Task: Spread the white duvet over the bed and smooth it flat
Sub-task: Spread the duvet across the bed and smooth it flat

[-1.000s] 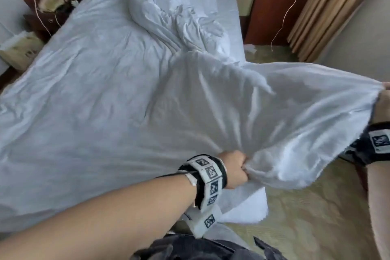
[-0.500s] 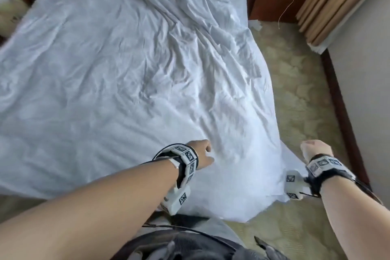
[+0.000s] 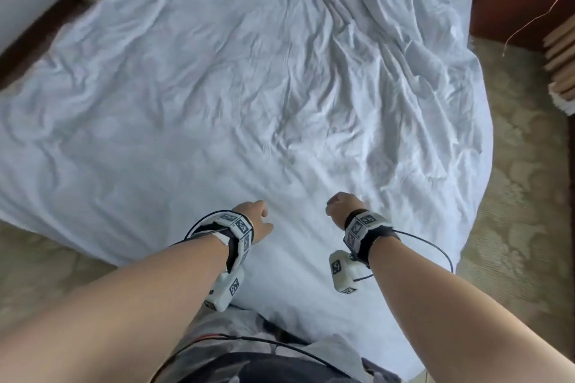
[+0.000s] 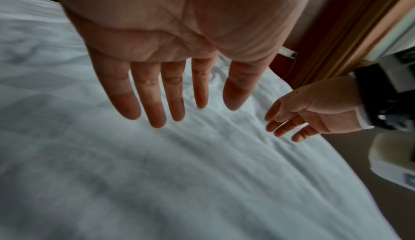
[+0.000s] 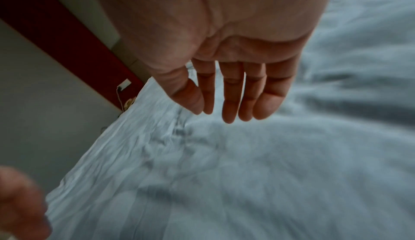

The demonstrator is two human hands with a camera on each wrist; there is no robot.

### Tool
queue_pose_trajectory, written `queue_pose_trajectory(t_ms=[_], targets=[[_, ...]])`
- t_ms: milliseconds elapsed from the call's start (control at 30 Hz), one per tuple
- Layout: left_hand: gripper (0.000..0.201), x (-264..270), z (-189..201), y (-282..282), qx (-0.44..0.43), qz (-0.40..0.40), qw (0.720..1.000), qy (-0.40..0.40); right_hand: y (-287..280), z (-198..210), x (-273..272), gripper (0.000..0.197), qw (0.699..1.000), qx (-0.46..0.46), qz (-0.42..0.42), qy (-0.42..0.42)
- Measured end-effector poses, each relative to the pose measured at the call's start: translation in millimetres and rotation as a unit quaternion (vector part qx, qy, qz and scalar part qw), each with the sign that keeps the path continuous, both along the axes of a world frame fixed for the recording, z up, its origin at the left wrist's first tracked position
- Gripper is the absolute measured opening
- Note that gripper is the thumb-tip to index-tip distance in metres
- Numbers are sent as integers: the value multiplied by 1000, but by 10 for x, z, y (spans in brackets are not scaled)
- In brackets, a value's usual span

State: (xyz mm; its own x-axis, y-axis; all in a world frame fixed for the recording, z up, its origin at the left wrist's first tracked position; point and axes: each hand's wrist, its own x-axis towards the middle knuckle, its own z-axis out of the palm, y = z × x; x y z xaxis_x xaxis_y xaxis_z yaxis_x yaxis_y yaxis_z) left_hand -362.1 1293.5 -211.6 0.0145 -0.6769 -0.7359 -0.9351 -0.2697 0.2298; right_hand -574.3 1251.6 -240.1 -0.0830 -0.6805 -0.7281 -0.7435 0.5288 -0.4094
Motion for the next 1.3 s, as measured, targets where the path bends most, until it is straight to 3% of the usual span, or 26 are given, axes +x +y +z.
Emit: queue_pose_trajectory(t_ms=[133,300,367,467,533,600,667,733,800,900,967,1033,1100,1200,1267,1300], targets=[[44,652,-281,-418,26,29,999,-25,-338,-245,664,32,997,22,78,8],[68,1440,-742,-1026,46,81,989,-113,-397,-702,1262,61,979,24,200,41],[75,1510,-911,-1377,32,79,986,-145,-244,-902,1271,70,964,104,241,40],[79,1169,-1103,-2048,-21,38,995,-94,-12,-931,1305,68,895,281,347,-14],[77,735,-1187,-2508,-59,-17,998,-16,-37,-850,1306,50,889,329,315,-52],[70,370,-1330,-2779,-56,-63,995,54,-201,-786,1145,36,940,300,147,-71],[61,268,-1537,-2689,-27,-106,991,74,-497,-772,811,23,980,198,-3,-13],[64,439,-1767,-2313,6,-142,989,49,-911,-751,397,19,991,95,-54,73],[75,780,-1913,-1727,11,-179,984,20,-1385,-701,89,31,987,34,-52,147],[76,1155,-1809,-1025,-37,-177,983,-2,-1994,-726,3,51,978,-12,-19,206],[72,1291,-1779,-813,27,-183,983,1,-2178,-838,219,58,975,-30,33,218],[67,1318,-1681,-777,104,-166,981,-2,-2106,-1033,561,61,976,-22,89,198],[63,1311,-1659,-803,106,-150,983,-7,-1813,-1230,953,65,977,44,153,144],[62,1264,-1731,-898,139,-148,979,-25,-1241,-1170,1397,55,946,174,275,16],[64,1090,-1760,-954,134,-167,975,-60,-928,-989,1331,41,934,225,273,-49],[61,974,-1765,-978,120,-190,972,-73,-790,-944,1172,39,945,229,227,-56]])
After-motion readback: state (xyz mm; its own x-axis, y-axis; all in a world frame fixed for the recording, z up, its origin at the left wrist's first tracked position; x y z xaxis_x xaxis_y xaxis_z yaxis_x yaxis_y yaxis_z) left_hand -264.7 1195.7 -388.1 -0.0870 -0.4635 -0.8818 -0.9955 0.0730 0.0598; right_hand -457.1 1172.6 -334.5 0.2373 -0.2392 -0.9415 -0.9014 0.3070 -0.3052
